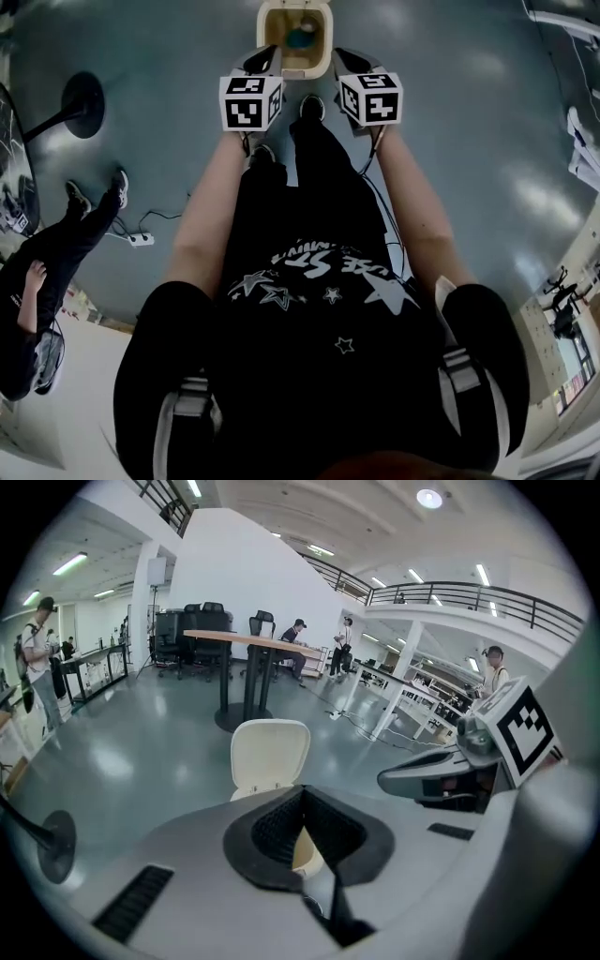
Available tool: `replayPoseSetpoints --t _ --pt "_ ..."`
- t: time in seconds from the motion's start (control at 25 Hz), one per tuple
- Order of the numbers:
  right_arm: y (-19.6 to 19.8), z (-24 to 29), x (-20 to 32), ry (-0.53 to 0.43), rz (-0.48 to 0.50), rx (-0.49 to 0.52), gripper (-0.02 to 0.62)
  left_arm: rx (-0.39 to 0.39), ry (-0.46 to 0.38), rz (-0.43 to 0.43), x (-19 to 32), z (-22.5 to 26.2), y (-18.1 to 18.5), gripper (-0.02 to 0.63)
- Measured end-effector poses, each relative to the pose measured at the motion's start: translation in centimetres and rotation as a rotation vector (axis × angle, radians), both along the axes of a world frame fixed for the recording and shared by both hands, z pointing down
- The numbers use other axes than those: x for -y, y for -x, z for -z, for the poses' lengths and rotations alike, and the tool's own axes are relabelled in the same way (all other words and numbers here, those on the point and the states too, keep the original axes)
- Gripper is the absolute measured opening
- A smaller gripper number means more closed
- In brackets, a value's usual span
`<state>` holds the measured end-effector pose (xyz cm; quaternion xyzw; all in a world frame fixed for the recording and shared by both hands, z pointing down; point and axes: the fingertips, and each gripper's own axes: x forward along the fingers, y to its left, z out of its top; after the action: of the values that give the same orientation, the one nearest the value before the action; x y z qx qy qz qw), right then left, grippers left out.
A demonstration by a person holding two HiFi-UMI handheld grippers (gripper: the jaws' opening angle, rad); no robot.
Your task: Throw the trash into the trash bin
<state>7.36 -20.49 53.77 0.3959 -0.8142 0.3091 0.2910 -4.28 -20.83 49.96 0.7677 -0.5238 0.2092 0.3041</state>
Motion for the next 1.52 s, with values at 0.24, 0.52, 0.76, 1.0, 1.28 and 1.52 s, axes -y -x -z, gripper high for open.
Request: replayPoseSetpoints --t 0.24,0.52,0.76,1.0,1.28,1.52 --pt "0.8 2.8 -3.1 -0.059 -0.026 0.054 0.006 -0.045 -0.025 -0.020 -3.8 1.1 0.2 0.009" --pt "0.2 6.4 -7.5 -0.102 -0.093 0.068 0.006 -0.047 -0.122 0.021 -7.7 6.4 2.1 0.009" --pt "1.5 8.2 -9.2 -0.152 -0.135 0.083 0.006 -0.057 -0.189 0.054 -8.8 8.8 5.8 0.009" --pt "2.7 10.0 -12.7 -0.216 -0.180 0.148 0.006 -0.075 -0.244 0.014 -12.2 10.6 6.8 0.009" --pt "4.0 11.3 -15.6 -0.296 -0.185 0.068 0.006 -0.087 -0.290 -0.071 -15.0 11.7 7.4 0.009" --pt "3.4 13.2 -17.9 -0.361 -0.226 0.016 0.005 -0.121 -0.272 -0.112 -17.7 11.9 6.8 0.009"
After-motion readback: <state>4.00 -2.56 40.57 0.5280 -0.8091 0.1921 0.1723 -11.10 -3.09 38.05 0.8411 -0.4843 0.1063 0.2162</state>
